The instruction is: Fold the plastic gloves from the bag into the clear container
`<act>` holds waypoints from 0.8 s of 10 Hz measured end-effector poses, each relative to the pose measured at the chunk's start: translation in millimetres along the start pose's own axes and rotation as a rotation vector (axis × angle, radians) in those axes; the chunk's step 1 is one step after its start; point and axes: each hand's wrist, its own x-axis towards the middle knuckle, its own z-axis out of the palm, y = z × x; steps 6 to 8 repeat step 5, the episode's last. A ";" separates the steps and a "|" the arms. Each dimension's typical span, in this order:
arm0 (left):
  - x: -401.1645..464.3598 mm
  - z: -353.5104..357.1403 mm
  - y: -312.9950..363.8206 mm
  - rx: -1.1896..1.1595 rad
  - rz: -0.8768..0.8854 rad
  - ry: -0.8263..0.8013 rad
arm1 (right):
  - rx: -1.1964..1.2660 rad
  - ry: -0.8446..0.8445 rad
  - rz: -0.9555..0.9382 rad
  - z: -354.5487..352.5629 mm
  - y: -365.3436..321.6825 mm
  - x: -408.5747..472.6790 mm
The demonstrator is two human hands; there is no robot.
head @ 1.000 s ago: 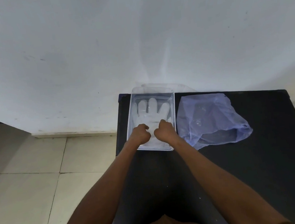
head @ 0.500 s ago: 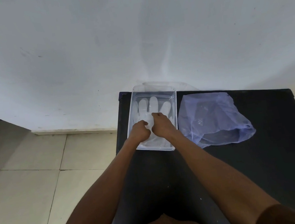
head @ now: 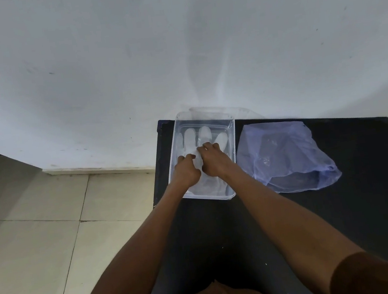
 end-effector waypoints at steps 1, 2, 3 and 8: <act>1.4 -6.3 1.6 -0.007 -0.021 -0.019 | -0.001 -0.010 -0.011 -0.6 1.0 -0.5; 0.6 -7.9 2.2 -0.012 -0.020 -0.033 | 0.034 0.003 -0.021 -0.3 4.9 -6.0; -6.3 -10.5 5.2 -0.063 0.004 0.001 | 0.123 0.087 -0.013 -0.9 4.7 -19.8; -26.1 -6.1 8.0 -0.274 0.080 0.158 | 0.250 0.376 -0.029 -1.0 5.1 -59.7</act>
